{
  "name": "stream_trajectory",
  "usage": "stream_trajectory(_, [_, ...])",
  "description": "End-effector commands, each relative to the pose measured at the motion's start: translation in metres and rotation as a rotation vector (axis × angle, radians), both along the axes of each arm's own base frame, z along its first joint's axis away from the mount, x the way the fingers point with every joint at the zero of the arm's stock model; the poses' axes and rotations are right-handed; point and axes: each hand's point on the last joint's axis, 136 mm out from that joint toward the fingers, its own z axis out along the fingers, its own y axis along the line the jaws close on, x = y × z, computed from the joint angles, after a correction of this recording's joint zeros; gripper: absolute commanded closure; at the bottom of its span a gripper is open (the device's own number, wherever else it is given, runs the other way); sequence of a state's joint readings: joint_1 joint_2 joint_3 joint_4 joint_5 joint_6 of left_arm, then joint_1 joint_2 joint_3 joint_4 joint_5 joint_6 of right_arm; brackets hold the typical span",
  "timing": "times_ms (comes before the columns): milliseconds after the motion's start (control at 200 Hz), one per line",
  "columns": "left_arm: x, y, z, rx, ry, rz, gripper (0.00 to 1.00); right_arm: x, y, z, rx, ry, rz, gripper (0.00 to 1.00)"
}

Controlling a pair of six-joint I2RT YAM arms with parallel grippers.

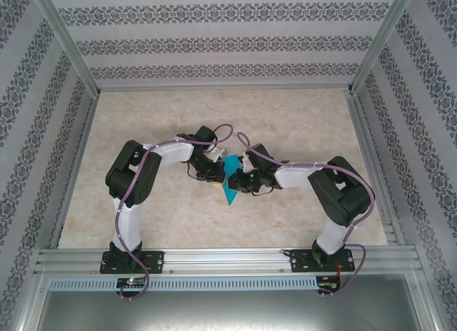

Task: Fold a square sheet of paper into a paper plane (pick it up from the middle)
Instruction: Third fold the triangle at the center of the table.

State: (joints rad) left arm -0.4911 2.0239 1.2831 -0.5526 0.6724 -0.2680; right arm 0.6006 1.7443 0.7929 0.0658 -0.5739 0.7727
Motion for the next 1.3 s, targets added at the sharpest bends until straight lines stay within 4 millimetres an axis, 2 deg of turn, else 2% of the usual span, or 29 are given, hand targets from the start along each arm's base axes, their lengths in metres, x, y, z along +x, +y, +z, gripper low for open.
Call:
stream_trajectory(0, [-0.023, 0.030, -0.037, 0.162, 0.080, -0.009, 1.00, -0.009, 0.005, -0.007, 0.009, 0.026, 0.027, 0.84])
stream_trajectory(634, [-0.024, 0.033, -0.042, 0.176, 0.089, -0.004, 1.00, -0.020, 0.001, -0.020, -0.087, 0.042, 0.079, 0.84])
stream_trajectory(914, [-0.024, 0.033, -0.045, 0.182, 0.092, -0.007, 1.00, -0.018, 0.006, -0.001, -0.063, 0.003, 0.081, 0.84])
stream_trajectory(1294, [-0.024, 0.034, -0.048, 0.185, 0.098, -0.007, 1.00, -0.032, 0.016, 0.000, -0.050, 0.018, 0.109, 0.84])
